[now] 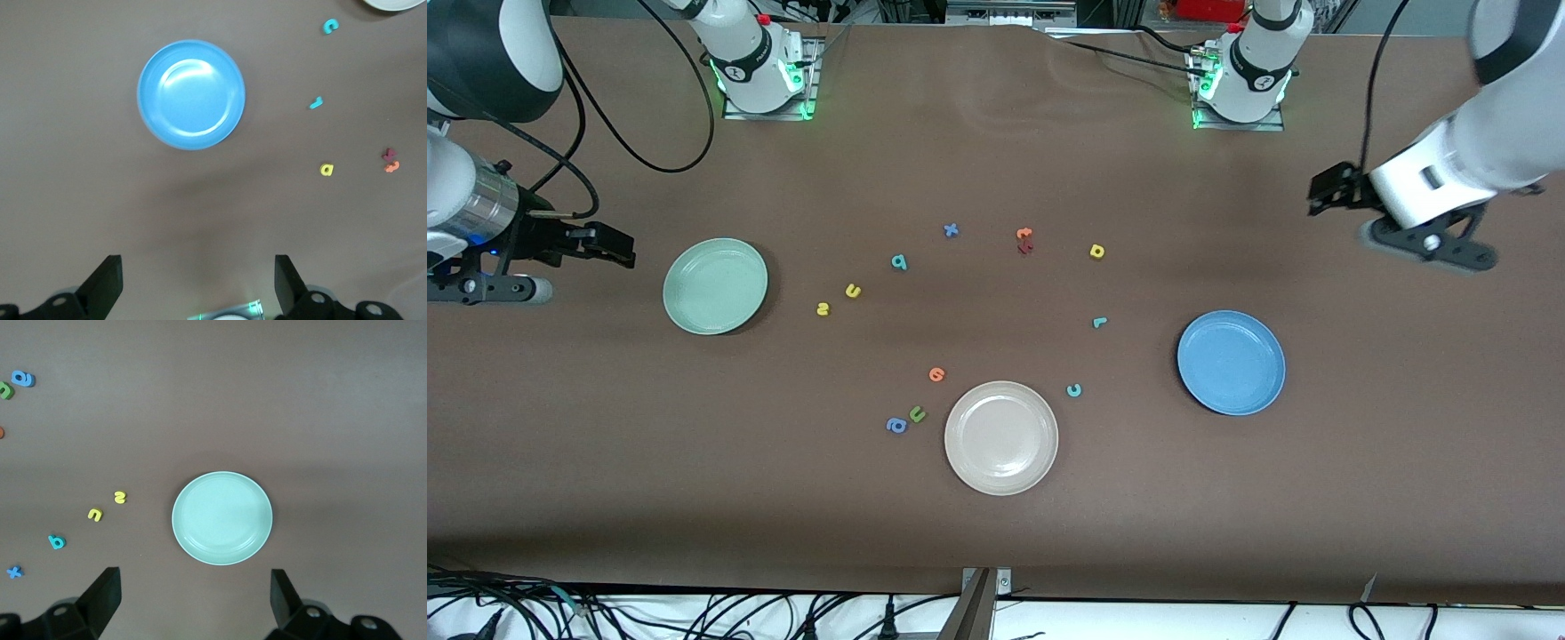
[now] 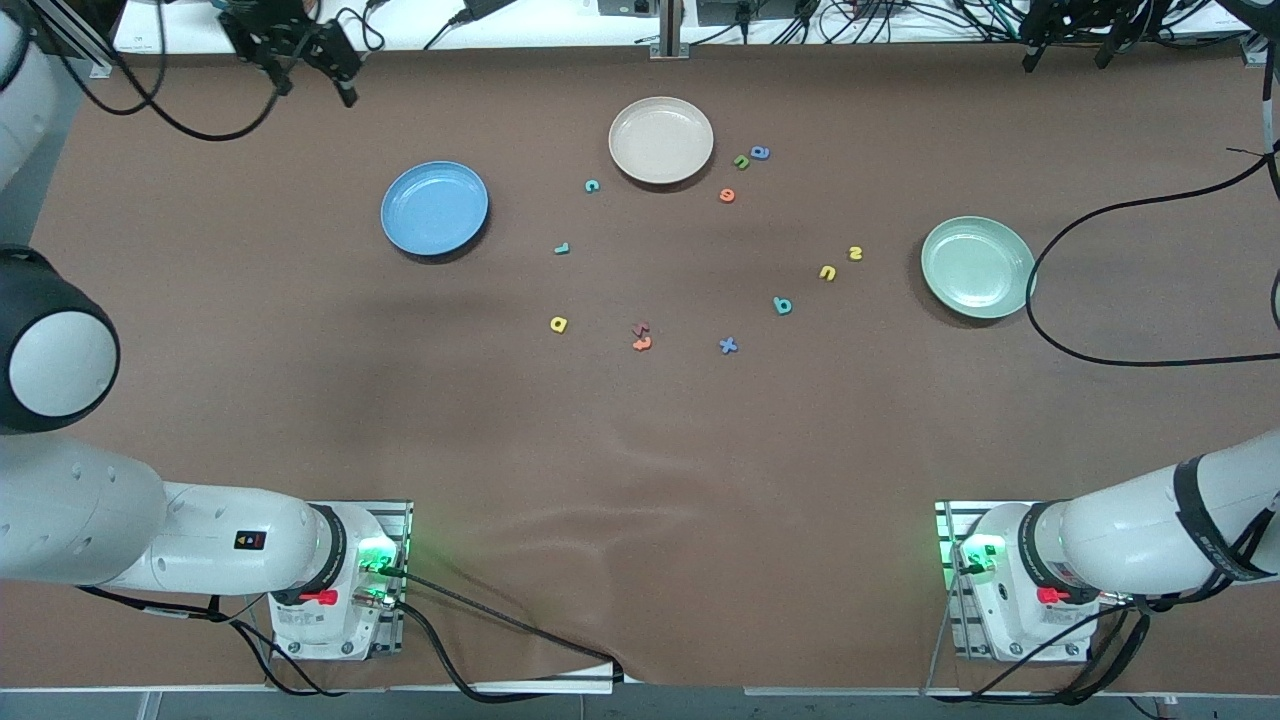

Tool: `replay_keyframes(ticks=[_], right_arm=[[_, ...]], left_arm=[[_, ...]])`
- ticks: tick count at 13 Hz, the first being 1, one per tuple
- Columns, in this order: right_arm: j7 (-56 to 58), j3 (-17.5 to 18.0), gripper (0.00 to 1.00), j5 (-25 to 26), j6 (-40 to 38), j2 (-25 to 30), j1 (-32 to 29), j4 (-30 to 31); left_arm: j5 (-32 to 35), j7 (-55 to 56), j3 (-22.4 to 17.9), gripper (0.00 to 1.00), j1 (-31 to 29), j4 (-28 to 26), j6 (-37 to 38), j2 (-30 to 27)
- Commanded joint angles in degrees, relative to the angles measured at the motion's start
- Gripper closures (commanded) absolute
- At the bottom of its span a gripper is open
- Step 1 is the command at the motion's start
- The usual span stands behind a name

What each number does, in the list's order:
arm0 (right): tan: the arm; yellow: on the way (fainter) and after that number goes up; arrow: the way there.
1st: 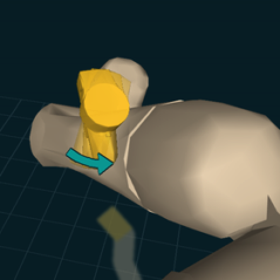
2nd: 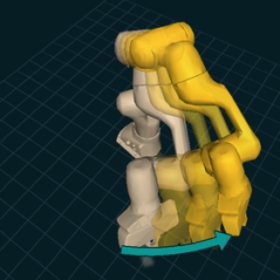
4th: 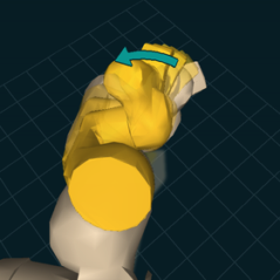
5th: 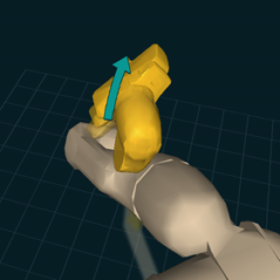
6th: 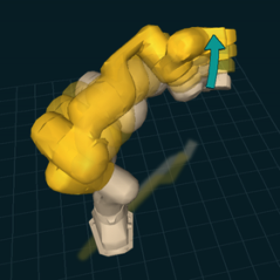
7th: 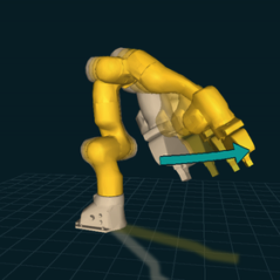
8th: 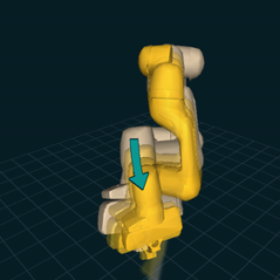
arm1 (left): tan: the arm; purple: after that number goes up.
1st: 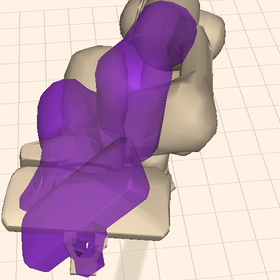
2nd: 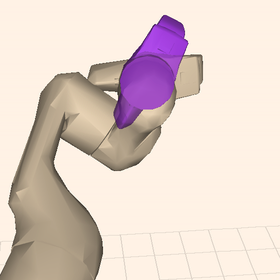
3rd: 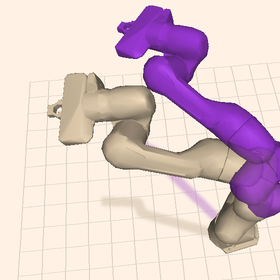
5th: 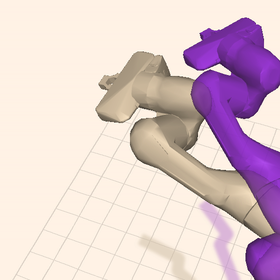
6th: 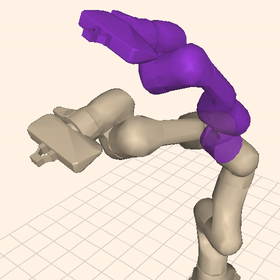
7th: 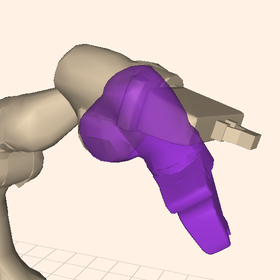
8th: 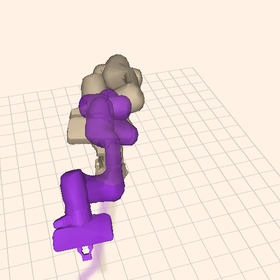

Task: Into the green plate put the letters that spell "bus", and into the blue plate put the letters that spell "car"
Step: 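Grasp yellow 2 with the right gripper while the left gripper grasps teal r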

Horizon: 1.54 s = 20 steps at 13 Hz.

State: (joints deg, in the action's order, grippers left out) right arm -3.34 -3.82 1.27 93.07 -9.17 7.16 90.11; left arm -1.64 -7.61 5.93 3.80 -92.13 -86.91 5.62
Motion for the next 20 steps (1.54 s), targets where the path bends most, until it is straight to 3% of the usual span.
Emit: replay_keyframes(ticks=[1, 5, 8, 11, 16, 18, 20], right_arm=[[-7.0, 0.0, 0.01, -0.7, 1.3, -2.0, 4.1, 0.3], [-13.5, 0.1, 0.01, -0.7, 7.7, -7.3, 9.7, 1.3], [-16.2, 0.8, 0.01, -0.7, 18.8, -8.1, 10.8, 9.4], [-16.3, 1.2, 0.01, -0.7, 28.0, -9.2, 10.7, 17.4], [-16.3, 2.8, 0.01, -4.3, 35.5, -14.7, 10.9, 21.9], [-16.3, 3.7, 0.02, -4.3, 37.3, -17.0, 10.9, 21.9], [-16.3, 4.3, 0.06, -4.3, 39.1, -18.3, 10.9, 22.4]], left_arm=[[-0.8, -1.0, 2.0, 0.00, 2.8, 0.7, -4.4, 4.8], [0.0, -1.0, 3.2, 0.00, 8.5, -0.1, -17.0, 16.4], [0.1, -1.1, 3.3, 0.00, 11.1, -0.1, -26.5, 24.9], [7.1, -1.3, 3.3, 0.00, 13.8, -2.4, -32.4, 29.1], [8.0, -0.5, 3.6, 0.00, 17.4, -3.8, -36.5, 32.3], [8.1, -0.5, 3.6, 0.08, 17.3, -6.8, -40.5, 32.3], [8.1, -0.4, 3.6, 0.09, 17.4, -10.2, -45.3, 32.3]])
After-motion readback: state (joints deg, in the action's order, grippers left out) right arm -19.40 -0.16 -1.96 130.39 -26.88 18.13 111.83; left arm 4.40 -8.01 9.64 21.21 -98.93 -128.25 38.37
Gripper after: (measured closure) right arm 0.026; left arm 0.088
